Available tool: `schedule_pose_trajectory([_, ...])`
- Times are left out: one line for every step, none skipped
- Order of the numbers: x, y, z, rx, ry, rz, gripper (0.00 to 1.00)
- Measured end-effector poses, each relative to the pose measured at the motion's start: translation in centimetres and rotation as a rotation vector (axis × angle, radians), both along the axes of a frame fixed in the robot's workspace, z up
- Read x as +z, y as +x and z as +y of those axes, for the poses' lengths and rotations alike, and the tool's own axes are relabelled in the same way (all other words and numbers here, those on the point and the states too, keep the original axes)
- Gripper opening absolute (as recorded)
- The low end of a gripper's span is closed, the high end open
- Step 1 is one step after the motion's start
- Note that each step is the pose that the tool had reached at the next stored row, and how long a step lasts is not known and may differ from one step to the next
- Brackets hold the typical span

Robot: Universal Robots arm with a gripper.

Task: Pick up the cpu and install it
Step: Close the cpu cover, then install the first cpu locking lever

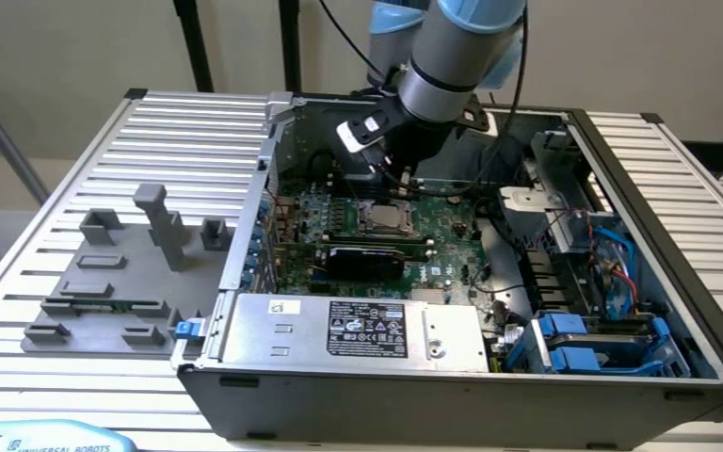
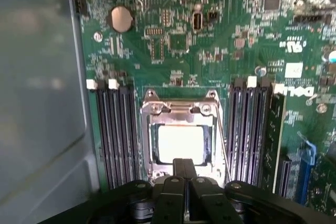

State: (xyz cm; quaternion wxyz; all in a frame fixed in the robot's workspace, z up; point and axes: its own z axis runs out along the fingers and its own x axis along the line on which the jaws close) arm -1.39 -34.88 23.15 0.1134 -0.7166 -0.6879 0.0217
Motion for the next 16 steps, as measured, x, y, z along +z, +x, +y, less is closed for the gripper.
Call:
schedule_pose_trajectory([-0.1, -0.4, 0.0, 0.0, -0.0001, 0.0007, 0.11])
schedule_pose_trajectory([-0.21, -0.9, 0.0, 0.001, -0.0001, 0.0014, 0.11])
schedule_pose_trajectory([-0.31, -1.3, 0.0, 0.001, 0.0, 0.0021, 0.11])
schedule_pose_trajectory([-0.39, -1.8, 0.0, 0.001, 0.0001, 0.0032, 0.11])
schedule_pose_trajectory([-0.43, -2.2, 0.0, 0.001, 0.0, 0.0044, 0.11])
schedule_pose_trajectory([-0.44, -2.7, -0.01, 0.001, -0.0002, 0.0057, 0.11])
schedule_pose_trajectory([-0.44, -3.1, -0.01, 0.001, -0.0001, 0.0065, 0.11])
schedule_pose_trajectory([-0.44, -3.6, 0.0, 0.001, 0.0, 0.0068, 0.11])
schedule_pose_trajectory([-0.44, -4.0, 0.0, 0.001, 0.0, 0.0069, 0.11])
schedule_pose_trajectory([-0.45, -4.5, 0.0, 0.001, 0.0, 0.007, 0.11])
schedule_pose_trajectory([-0.44, -4.9, 0.0, 0.001, -0.0001, 0.0071, 0.11])
schedule_pose_trajectory([-0.42, -5.4, 0.01, 0.001, -0.0001, 0.0072, 0.11])
schedule_pose_trajectory([-0.37, -5.8, 0.02, 0.001, -0.0001, 0.0072, 0.11])
schedule_pose_trajectory([-0.3, -6.3, 0.05, 0.001, -0.0001, 0.0072, 0.11])
schedule_pose_trajectory([-0.2, -6.6, 0.1, 0.001, -0.0001, 0.0073, 0.11])
schedule_pose_trajectory([-0.09, -6.7, 0.2, 0.001, 0.0001, 0.007, 0.11])
